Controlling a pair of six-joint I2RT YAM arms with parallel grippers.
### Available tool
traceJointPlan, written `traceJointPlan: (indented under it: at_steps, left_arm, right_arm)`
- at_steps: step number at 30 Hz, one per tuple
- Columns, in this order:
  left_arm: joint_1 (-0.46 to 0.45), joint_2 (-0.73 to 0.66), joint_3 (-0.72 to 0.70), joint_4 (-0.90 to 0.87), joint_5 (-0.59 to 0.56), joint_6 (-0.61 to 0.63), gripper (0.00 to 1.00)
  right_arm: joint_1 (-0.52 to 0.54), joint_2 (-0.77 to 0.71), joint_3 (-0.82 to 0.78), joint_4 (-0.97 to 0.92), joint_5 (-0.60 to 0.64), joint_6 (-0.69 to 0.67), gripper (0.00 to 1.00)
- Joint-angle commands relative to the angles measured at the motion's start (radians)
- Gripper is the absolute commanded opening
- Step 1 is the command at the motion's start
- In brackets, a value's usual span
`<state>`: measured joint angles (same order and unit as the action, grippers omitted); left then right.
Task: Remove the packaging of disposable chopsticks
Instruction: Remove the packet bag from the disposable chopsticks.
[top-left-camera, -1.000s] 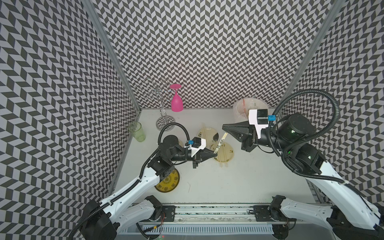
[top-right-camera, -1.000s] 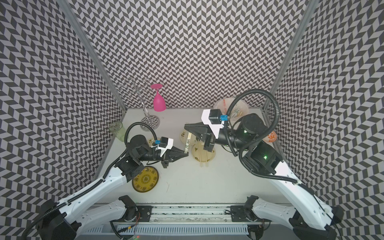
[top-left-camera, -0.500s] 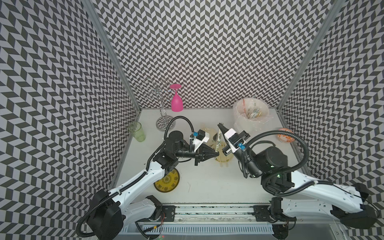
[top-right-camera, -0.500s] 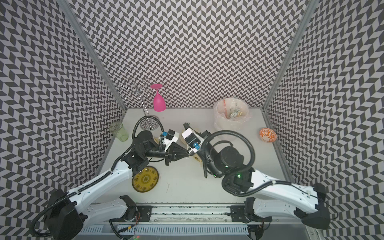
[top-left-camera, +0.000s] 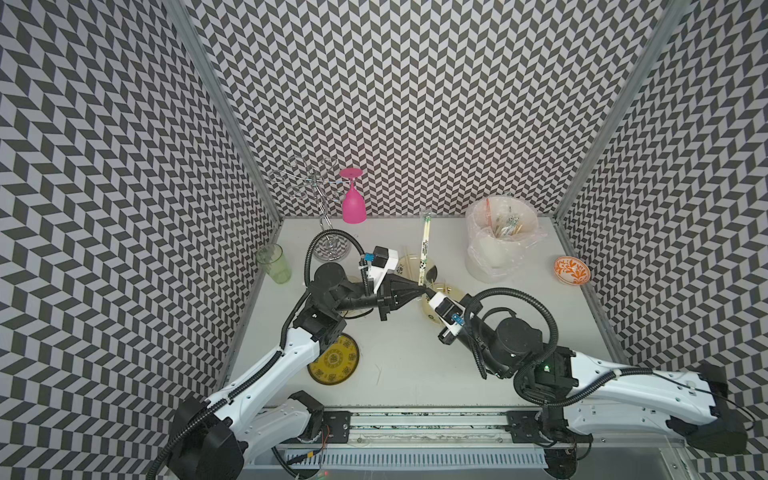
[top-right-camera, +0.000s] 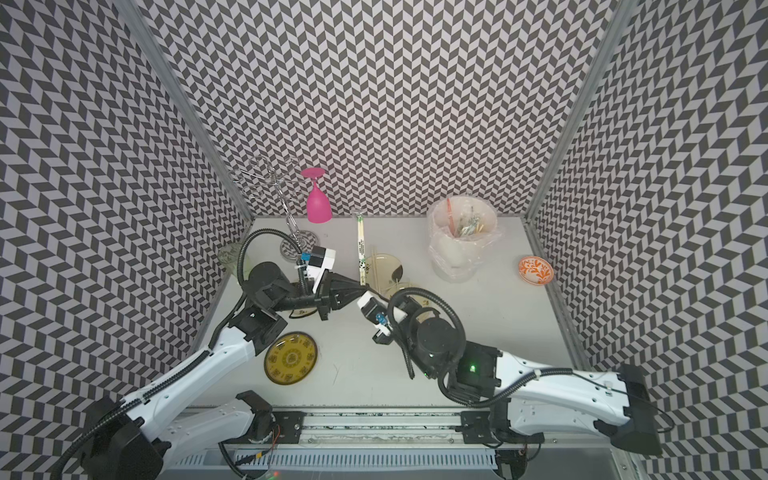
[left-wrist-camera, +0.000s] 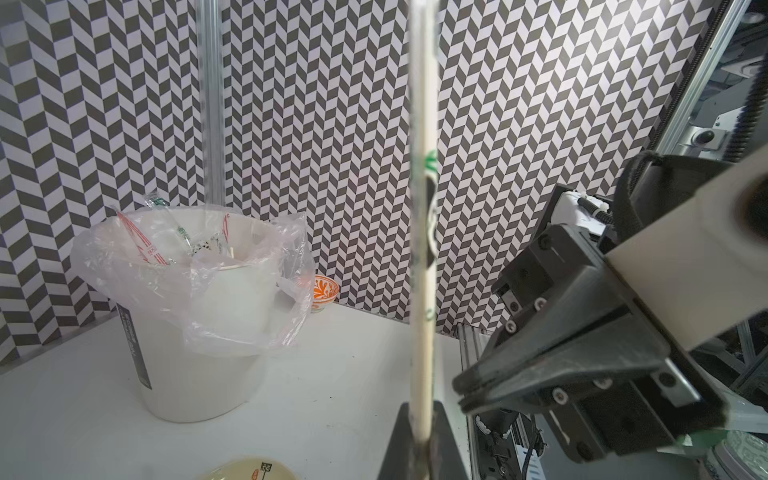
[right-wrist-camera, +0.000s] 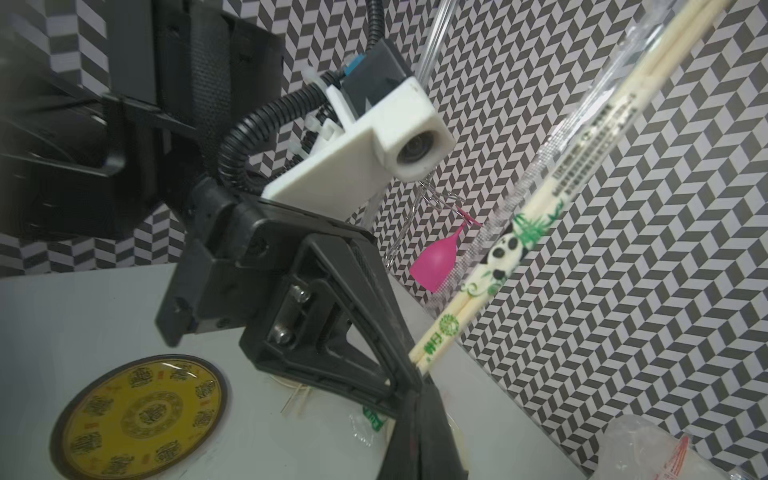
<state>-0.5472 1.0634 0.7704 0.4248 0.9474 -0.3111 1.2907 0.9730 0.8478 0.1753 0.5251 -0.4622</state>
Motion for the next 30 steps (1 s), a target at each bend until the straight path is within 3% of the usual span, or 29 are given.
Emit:
traceJointPlan:
  at_steps: [1,3,4,7,10,15,30]
  left_arm:
    - [0.002,0.000,0.048,-0.039,0.026,0.069,0.00]
    - [0.001,0.003,0.072,-0.160,0.025,0.167,0.00]
    - [0.001,0.004,0.079,-0.214,0.022,0.215,0.00]
    - [0.000,0.000,0.089,-0.307,0.016,0.296,0.00]
    - [-0.003,-0.009,0.085,-0.316,0.045,0.318,0.00]
    - [-0.016,-0.018,0.095,-0.379,0.057,0.380,0.00]
    - [-0.028,-0.063,0.070,-0.348,0.103,0.388,0.00]
  right_arm:
    - [-0.035,-0.076,0.054,0.041,-0.140,0.118,0.08]
    - [-0.100,-0.092,0.142,-0.006,-0.260,0.156,0.45]
    - [-0.141,-0.092,0.190,-0.031,-0.324,0.181,0.56]
    - [-0.240,-0.066,0.319,-0.112,-0.454,0.213,0.62]
    - [-0.314,-0.002,0.450,-0.225,-0.578,0.215,0.62]
    - [-0.352,0.111,0.632,-0.382,-0.659,0.217,0.58]
    - [-0.367,0.186,0.758,-0.540,-0.745,0.200,0.31]
